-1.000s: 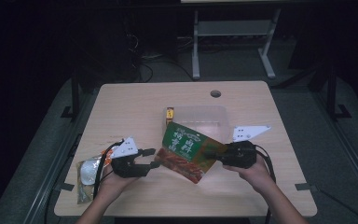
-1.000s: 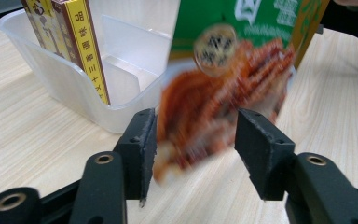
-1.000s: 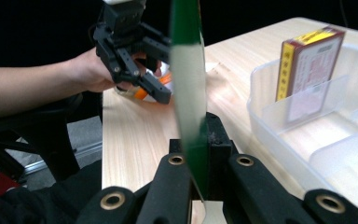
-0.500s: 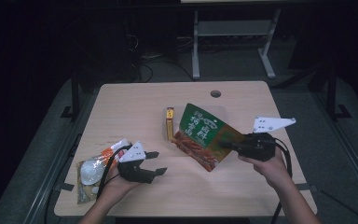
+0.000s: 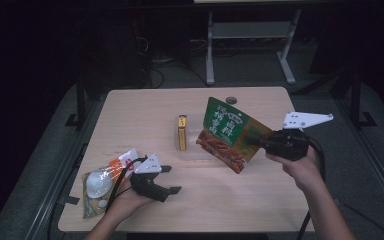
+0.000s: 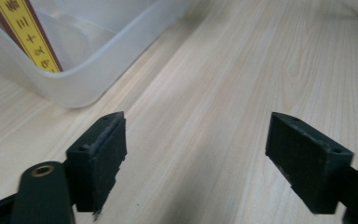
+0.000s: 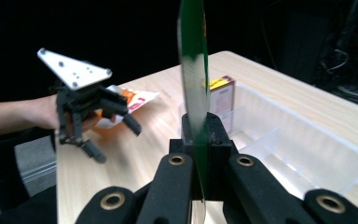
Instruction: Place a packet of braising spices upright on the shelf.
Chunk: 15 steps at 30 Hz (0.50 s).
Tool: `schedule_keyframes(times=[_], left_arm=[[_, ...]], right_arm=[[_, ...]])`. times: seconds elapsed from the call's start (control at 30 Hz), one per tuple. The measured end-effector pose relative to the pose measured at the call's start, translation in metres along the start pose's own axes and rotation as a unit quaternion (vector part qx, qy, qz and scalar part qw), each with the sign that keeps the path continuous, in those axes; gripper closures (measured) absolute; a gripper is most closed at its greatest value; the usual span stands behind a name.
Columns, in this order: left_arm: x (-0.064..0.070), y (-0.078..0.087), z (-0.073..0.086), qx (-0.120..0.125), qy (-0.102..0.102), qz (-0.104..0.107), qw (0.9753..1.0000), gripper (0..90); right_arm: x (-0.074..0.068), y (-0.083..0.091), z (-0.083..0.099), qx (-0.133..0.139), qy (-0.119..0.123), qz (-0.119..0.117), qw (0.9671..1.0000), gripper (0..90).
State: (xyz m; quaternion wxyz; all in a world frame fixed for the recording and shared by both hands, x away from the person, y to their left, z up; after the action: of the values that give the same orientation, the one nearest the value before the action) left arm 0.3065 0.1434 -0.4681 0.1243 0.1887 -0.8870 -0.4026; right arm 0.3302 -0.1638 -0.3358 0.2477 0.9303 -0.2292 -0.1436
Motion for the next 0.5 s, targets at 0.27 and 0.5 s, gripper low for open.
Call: schedule_keyframes(times=[0.27, 0.5], left_arm=[[0.005, -0.006, 0.001, -0.019, 0.006, 0.013, 0.9997, 16.6], [0.005, -0.008, 0.002, -0.021, 0.010, 0.017, 0.9996, 16.6]], right_arm=[[0.017, 0.007, -0.016, 0.011, -0.010, 0.031, 0.9994, 90.0], [0.033, 0.008, -0.031, 0.021, -0.013, 0.059, 0.9979, 90.0]])
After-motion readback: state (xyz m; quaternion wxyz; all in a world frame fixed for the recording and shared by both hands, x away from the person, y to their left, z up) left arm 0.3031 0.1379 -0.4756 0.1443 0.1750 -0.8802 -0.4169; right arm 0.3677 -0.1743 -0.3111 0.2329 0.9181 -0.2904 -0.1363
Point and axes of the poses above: each handheld gripper's, and its own axes: y roughly backward along the jaws, z roughly out of its underside, x roughly to its right, the point moved 6 cm from there along -y, roughly forward along the jaws, and after that the axes turned 12 degrees about -x, right-handed, at the moved point
